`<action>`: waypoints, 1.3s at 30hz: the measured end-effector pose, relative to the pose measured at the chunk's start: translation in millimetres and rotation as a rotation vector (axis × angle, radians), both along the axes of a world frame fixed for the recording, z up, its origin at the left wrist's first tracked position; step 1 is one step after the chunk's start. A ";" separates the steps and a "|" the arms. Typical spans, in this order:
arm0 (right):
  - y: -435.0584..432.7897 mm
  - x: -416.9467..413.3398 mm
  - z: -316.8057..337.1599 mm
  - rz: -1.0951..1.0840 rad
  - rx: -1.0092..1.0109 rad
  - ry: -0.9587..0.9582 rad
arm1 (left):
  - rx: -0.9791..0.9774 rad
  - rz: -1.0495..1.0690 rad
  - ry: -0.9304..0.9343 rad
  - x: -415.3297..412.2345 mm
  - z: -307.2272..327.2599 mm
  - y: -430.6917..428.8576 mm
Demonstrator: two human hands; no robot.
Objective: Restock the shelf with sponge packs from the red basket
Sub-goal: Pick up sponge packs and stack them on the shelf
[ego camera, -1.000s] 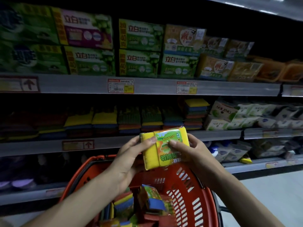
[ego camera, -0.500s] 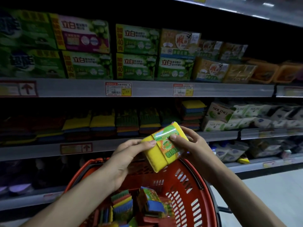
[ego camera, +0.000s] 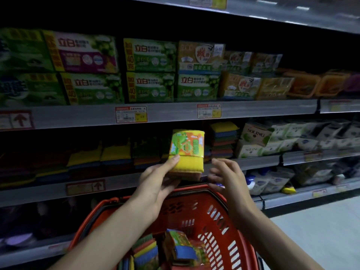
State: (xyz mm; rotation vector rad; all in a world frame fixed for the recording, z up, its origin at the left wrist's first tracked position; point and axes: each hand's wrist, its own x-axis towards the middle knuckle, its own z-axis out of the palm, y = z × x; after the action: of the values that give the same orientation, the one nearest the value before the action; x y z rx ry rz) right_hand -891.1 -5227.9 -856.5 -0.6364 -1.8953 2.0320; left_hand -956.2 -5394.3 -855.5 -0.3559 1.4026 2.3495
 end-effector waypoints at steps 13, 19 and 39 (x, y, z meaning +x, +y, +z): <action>-10.3 -11.6 -1.5 0.070 0.340 0.098 | -0.211 0.180 0.123 -29.7 -0.8 43.8; -14.2 -28.2 1.4 0.043 0.443 0.093 | -0.391 0.265 0.186 -35.7 2.4 55.9; 5.9 -67.8 -1.1 -0.044 0.260 0.000 | -0.554 0.159 0.380 -54.7 -7.5 80.9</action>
State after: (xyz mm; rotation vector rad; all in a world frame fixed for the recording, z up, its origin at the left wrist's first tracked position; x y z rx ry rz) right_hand -958.9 -5221.9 -857.6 -0.6039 -2.0782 1.7190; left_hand -1010.9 -5313.5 -863.0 -0.1713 2.2887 2.1850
